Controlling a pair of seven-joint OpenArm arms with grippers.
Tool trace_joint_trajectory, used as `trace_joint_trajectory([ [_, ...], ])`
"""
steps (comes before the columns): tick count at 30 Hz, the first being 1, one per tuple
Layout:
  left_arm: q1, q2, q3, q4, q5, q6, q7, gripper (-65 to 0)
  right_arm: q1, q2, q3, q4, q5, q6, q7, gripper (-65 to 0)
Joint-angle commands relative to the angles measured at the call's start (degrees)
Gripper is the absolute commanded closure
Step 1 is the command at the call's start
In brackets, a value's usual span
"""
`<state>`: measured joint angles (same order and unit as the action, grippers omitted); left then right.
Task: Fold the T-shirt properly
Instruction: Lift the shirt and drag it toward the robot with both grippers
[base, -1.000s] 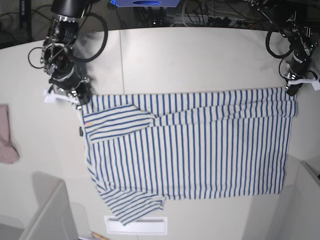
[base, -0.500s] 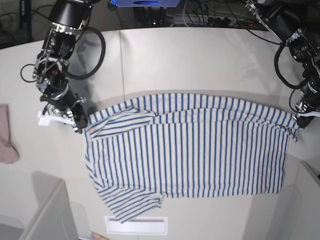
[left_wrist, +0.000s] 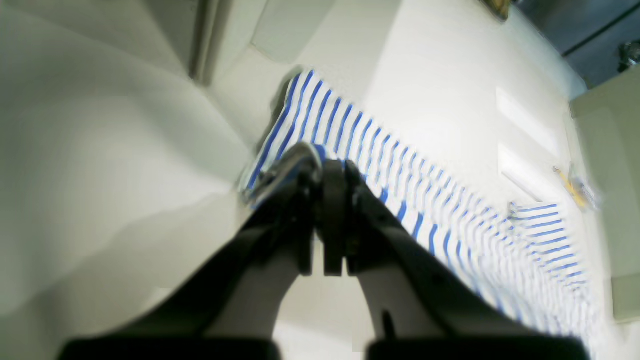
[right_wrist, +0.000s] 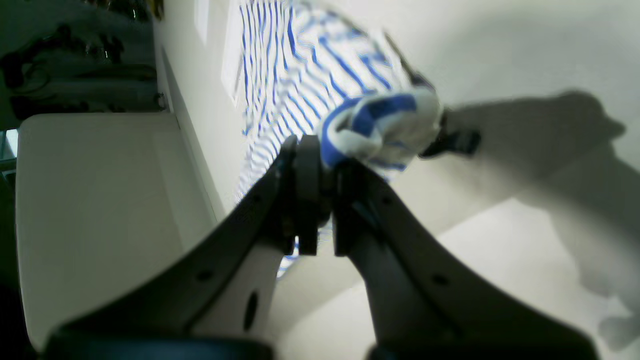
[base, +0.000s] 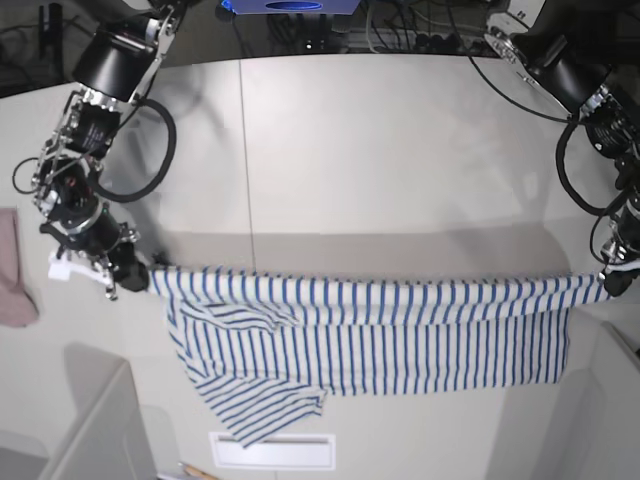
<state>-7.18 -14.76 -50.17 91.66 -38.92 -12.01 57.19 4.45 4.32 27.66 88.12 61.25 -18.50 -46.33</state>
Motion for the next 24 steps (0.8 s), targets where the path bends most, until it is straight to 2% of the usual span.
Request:
trace_joint_trajectory([
  [1, 1.5, -1.0, -0.3, 2.1, -0.2, -0.2, -0.8, 0.0, -0.8, 0.5, 0.2, 1.3, 1.4, 0.5, 0.1, 0.0],
  [10, 17.6, -1.2, -0.3, 4.2, 0.1, -0.3, -1.1, 0.0, -12.9, 0.5, 0.2, 3.0, 2.0, 0.5, 0.0, 0.0],
  [19, 25.4, -1.3, -0.6, 2.3, 0.3, -0.4, -1.2, 0.0, -20.8, 0.5, 0.2, 5.9, 1.9, 0.5, -0.1, 0.0],
  [24, 27.9, -2.4, -0.7, 0.8, 0.4, -4.3, -1.2, 0.0, -24.9, 0.5, 0.2, 10.4, 1.9, 0.5, -0.2, 0.0],
])
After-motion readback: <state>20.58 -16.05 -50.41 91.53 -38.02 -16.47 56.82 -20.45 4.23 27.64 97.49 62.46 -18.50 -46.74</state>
